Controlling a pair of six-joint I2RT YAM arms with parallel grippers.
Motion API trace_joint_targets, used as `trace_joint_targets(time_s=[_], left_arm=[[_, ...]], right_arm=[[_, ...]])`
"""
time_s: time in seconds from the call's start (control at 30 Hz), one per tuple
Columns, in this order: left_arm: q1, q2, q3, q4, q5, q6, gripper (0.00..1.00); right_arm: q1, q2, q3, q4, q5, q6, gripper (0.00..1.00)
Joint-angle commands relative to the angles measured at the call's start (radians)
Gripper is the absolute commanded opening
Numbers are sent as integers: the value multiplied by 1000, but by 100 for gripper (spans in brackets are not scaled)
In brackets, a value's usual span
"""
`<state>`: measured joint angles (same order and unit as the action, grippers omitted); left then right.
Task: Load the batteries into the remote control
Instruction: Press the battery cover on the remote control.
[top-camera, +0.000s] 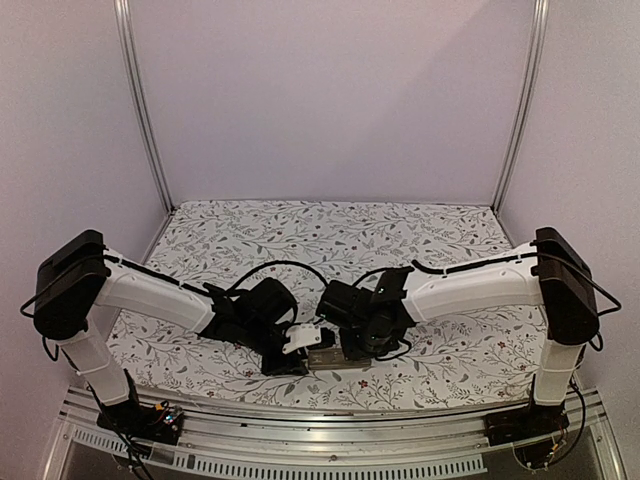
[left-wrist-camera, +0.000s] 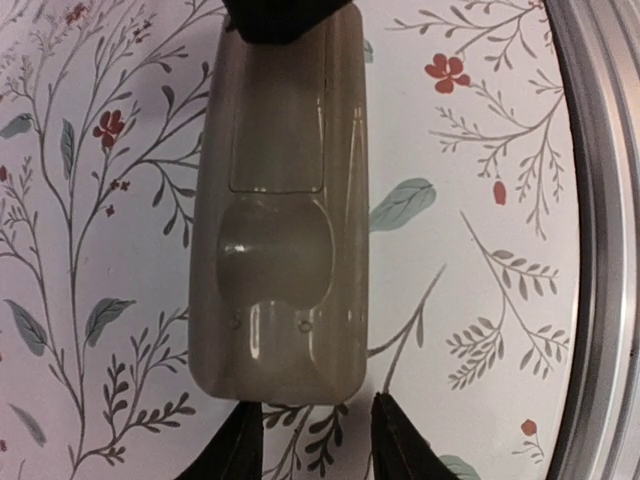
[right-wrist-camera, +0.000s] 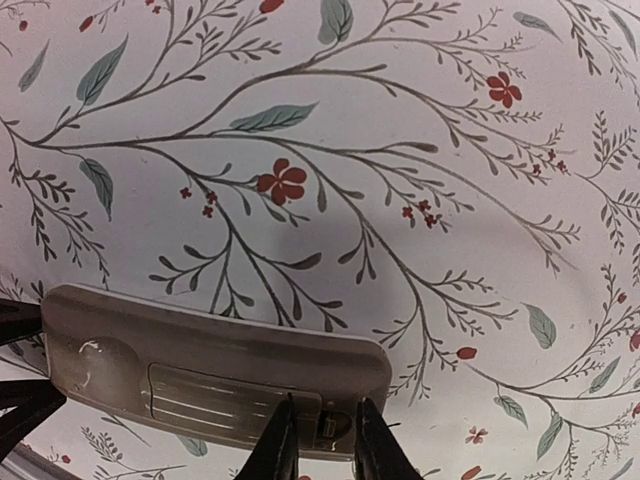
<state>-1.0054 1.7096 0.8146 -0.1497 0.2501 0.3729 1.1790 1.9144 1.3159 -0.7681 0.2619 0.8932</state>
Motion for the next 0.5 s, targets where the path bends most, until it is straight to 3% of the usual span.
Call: trace_joint_targets(time_s=[0.0,0.27,0.47], left_arm=[[-14,-10,21,6,26,0,37],[-14,-12,23,2,19,0,37],[-14,-12,25,0,16,-3,38]], right_arm=[[17,40,26,-78,47,-20,20],[19,50,32,-87,54,-42,23],[14,-56,10,41,45,-107,23]])
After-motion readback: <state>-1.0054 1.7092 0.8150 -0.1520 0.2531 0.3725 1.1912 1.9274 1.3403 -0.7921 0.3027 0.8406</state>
